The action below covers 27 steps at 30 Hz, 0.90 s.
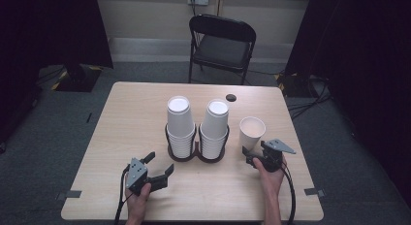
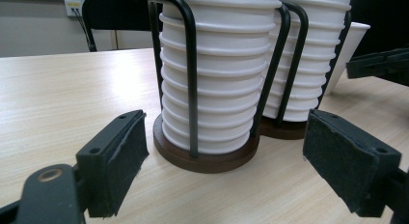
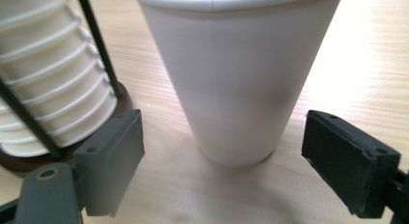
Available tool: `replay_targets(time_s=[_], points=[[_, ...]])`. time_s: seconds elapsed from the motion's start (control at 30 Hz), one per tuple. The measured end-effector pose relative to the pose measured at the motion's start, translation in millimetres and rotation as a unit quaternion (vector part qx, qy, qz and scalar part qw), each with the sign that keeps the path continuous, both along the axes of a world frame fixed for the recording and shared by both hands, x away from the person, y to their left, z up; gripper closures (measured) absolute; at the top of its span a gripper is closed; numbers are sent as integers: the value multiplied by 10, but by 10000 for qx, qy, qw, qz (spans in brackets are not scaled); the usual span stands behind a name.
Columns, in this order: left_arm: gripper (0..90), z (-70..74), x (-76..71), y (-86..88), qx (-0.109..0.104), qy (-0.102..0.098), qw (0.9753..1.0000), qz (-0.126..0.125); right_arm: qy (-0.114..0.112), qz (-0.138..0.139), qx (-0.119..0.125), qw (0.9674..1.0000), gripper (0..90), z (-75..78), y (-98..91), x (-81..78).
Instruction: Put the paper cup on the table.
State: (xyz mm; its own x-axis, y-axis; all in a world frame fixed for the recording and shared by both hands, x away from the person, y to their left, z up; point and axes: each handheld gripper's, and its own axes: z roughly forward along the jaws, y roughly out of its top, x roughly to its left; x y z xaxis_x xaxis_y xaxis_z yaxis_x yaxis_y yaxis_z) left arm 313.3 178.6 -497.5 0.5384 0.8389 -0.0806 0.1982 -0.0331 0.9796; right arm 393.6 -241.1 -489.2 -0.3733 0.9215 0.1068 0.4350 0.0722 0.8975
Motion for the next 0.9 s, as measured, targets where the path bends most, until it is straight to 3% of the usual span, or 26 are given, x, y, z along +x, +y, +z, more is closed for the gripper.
replay_targets(time_s=[0.27,0.53,0.73,0.9], points=[[154,2,-14,-8,61,-15,10000,34,-258,117,197,9994,179,48,82,-220],[158,9,-8,-27,133,139,9991,366,-556,284,365,9974,186,103,228,-435],[156,10,-19,-19,94,227,9991,343,-758,379,538,9949,188,104,350,-615],[154,6,-59,-3,51,131,9993,341,-802,534,645,9933,179,53,494,-739]])
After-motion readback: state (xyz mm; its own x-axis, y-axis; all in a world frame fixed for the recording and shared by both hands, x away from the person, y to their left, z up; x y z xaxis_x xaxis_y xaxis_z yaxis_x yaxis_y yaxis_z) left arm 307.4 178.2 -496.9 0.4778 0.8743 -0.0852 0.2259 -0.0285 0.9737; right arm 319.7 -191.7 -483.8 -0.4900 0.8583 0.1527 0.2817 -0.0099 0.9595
